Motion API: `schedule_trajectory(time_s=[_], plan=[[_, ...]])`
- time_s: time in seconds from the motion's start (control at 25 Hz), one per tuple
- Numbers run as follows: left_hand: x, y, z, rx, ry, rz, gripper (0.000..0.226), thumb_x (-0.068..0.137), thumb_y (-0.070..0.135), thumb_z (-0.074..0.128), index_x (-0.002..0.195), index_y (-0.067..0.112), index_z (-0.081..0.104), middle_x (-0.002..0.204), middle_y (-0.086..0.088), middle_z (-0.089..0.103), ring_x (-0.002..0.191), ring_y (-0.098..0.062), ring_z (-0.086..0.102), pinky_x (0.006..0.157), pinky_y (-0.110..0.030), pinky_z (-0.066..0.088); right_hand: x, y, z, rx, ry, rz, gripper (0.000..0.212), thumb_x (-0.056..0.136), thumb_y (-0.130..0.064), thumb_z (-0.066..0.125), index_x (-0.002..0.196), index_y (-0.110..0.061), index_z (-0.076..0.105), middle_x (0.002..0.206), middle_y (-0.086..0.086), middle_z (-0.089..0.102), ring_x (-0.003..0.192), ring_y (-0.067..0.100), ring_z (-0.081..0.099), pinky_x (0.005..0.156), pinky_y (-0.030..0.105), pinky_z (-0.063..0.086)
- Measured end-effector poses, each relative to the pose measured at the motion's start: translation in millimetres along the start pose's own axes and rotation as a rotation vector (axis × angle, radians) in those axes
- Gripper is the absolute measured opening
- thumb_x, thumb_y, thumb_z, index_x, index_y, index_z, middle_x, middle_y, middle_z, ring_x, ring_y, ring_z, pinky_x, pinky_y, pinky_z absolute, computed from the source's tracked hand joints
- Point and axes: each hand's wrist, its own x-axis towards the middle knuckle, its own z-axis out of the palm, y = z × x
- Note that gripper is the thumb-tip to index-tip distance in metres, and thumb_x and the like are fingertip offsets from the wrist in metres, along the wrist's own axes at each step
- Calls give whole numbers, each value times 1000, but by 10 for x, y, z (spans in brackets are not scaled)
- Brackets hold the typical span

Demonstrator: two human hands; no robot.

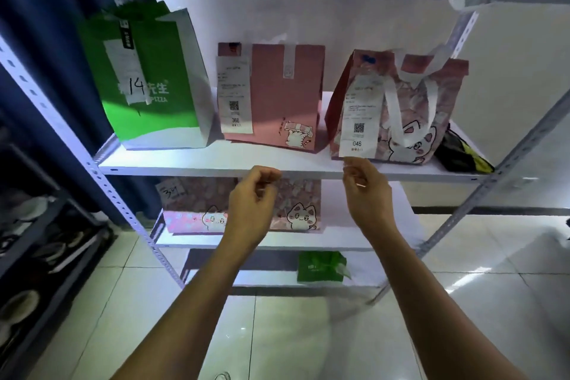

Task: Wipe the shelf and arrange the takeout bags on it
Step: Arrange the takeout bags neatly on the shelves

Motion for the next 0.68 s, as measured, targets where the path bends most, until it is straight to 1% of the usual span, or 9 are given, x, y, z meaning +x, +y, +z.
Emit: schedule_trajectory(time_s=[0.08,0.12,0.16,0.28,0.32,0.36,0.52,0.64,0.68], plan=[[-145,32,79,6,-11,-23,27,97,3,53,103,25,66,99,20,66,94,11,61,80,-5,47,-50,73,-31,4,-16,-21,28,101,-15,56,127,-22,64,111,-1,70,100,13,65,85,22,51],[-214,53,96,7,-6,-30,27,97,3,53,104,25,66,100,20,66,94,13,60,79,-3,46,-79,99,-29,10,-32,-31,28,101,-15,56,127,-22,64,113,0,70,102,14,65,85,22,51],[-265,71,108,6,2,-33,27,97,2,54,105,24,67,101,19,66,95,13,60,80,-3,46,-103,117,-25,13,-49,-41,29,101,-15,56,128,-21,63,114,1,70,103,14,65,83,20,49],[-390,118,98,12,17,-44,25,96,2,54,107,20,68,106,10,68,96,4,61,80,-4,46,-155,119,29,10,-94,-62,29,102,-15,55,130,-19,63,115,1,69,103,13,64,67,0,42],[-442,126,73,17,24,-50,25,96,2,54,108,19,68,107,8,68,97,2,61,80,-5,47,-188,101,66,19,-115,-67,30,102,-15,55,130,-19,63,115,1,68,101,13,63,60,-2,42],[-484,134,53,17,27,-53,25,96,2,54,108,19,67,108,7,69,99,-1,62,81,-6,47,-212,79,99,27,-134,-76,30,102,-14,55,130,-18,63,113,0,67,99,12,62,57,-4,40],[-595,164,-33,8,34,-84,25,97,3,53,109,19,66,111,6,70,104,-5,63,88,-14,50,-246,-15,196,63,-181,-88,29,101,-13,55,127,-20,66,106,0,70,94,7,63,61,-6,38],[-628,195,-87,2,45,-101,23,97,4,53,110,19,66,112,4,70,106,-8,64,89,-18,52,-260,-72,214,51,-194,-91,29,102,-16,55,128,-20,66,107,-1,69,90,-4,59,60,-6,38],[-628,202,-100,2,47,-102,23,97,5,53,110,19,66,112,4,70,106,-8,64,90,-19,53,-259,-85,212,50,-197,-94,29,102,-16,54,128,-20,66,107,-1,69,89,-5,59,60,-6,38]])
